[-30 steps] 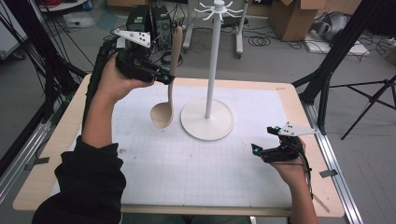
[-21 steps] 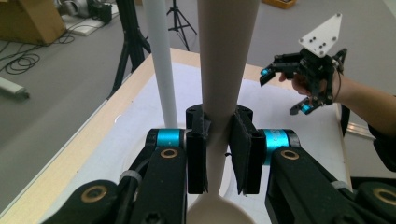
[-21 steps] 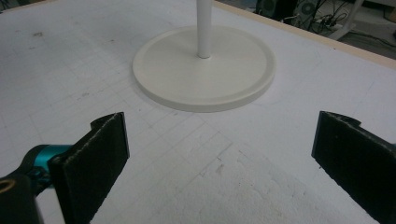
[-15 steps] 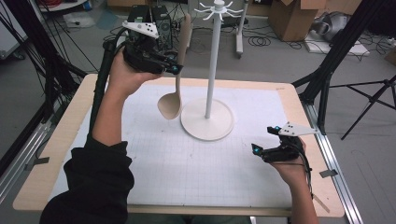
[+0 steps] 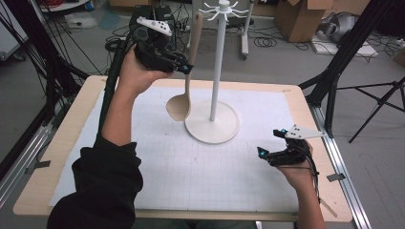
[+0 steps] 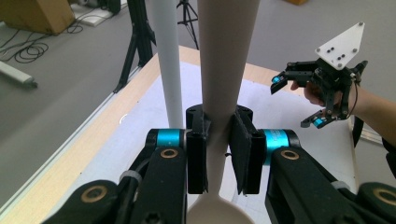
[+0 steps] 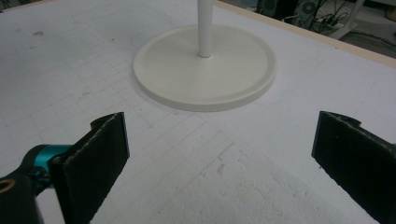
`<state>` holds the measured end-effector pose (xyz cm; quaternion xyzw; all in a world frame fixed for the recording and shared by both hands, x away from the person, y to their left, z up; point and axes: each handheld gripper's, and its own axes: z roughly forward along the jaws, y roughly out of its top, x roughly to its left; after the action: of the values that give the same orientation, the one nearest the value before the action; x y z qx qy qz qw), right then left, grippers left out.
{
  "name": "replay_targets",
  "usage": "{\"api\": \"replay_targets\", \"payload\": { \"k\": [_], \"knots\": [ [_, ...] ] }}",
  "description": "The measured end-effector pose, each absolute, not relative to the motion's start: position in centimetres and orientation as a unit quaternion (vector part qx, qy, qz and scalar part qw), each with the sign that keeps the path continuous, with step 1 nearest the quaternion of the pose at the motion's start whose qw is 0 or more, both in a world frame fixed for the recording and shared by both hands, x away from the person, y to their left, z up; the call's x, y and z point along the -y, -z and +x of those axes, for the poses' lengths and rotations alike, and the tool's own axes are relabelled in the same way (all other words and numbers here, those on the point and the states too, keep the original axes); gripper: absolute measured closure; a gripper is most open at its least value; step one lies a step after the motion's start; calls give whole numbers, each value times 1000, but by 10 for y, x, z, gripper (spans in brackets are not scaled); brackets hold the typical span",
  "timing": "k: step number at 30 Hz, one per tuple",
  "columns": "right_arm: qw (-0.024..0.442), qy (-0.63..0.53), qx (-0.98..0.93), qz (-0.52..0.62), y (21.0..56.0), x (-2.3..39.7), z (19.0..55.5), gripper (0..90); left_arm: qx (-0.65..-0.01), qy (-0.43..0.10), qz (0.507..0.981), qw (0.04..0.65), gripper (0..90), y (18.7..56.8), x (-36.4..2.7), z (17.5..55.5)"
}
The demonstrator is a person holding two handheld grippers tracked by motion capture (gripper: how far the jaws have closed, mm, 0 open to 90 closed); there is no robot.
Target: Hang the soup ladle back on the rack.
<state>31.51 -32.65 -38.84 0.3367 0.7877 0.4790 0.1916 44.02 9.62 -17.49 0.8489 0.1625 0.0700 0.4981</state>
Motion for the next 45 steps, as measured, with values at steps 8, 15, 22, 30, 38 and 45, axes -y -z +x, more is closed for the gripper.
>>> {"api": "replay_targets", "payload": {
  "k": [8, 15, 22, 30, 38, 45],
  "knots": [
    [191, -481, -787, 336, 388, 327, 315, 25, -163, -63, 857, 485, 770, 177, -83, 448],
    [189, -483, -787, 336, 389, 327, 315, 25, -170, -62, 859, 480, 770, 179, -79, 453],
    [186, -481, -787, 338, 390, 327, 315, 25, -174, -65, 862, 472, 770, 176, -77, 455],
    [188, -482, -787, 337, 390, 327, 315, 25, -190, -66, 863, 463, 769, 175, -71, 459],
    [187, -482, -788, 335, 390, 327, 315, 25, -196, -77, 867, 451, 755, 180, -69, 462],
    [188, -482, -787, 336, 390, 327, 314, 25, -202, -63, 867, 451, 566, 186, -79, 458]
  ]
}}
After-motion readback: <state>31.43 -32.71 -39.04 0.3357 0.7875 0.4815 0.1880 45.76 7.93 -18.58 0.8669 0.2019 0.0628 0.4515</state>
